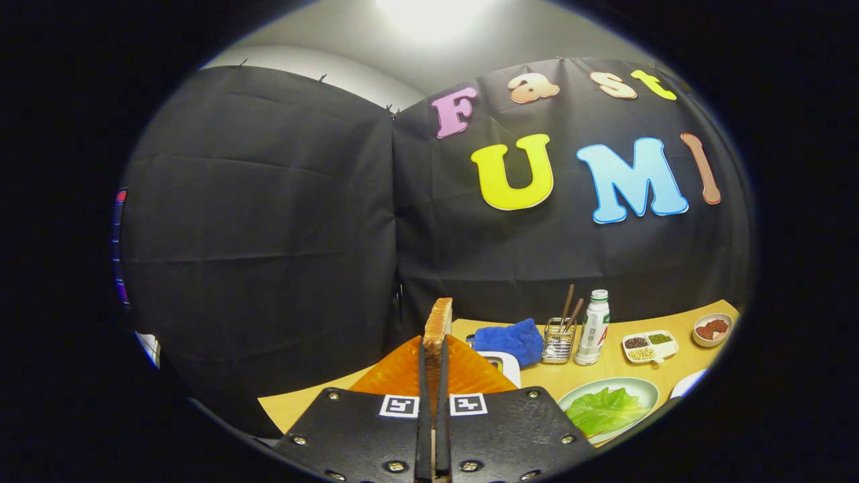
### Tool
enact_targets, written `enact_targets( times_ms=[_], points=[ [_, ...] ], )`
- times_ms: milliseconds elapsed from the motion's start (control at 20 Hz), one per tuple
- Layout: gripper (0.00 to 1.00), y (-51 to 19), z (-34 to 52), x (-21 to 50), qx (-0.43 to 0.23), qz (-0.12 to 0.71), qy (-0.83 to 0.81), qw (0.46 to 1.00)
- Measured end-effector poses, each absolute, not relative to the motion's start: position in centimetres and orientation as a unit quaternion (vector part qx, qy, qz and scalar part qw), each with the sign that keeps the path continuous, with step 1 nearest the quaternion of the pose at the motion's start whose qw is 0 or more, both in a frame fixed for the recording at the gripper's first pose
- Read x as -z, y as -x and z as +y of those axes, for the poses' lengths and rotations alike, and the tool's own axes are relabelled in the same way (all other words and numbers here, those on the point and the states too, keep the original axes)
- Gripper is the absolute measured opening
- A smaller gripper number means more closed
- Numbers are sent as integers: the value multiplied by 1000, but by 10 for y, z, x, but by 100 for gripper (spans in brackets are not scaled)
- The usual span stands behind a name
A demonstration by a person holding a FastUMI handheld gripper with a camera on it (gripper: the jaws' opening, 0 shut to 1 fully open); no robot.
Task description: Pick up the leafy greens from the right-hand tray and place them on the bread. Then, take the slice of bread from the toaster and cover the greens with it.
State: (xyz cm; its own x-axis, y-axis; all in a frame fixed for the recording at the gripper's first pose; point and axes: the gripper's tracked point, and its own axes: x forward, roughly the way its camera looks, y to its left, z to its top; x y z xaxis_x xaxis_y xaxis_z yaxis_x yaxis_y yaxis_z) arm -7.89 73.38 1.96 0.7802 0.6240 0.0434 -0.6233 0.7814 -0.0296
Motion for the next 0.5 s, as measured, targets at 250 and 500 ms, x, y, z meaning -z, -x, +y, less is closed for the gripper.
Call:
enact_targets(
  times_ms=[250,500],
  points=[
    [2,87,713,-50,-329,-52,5,943],
    [3,85,670,-59,-308,-60,23,949]
  ],
)
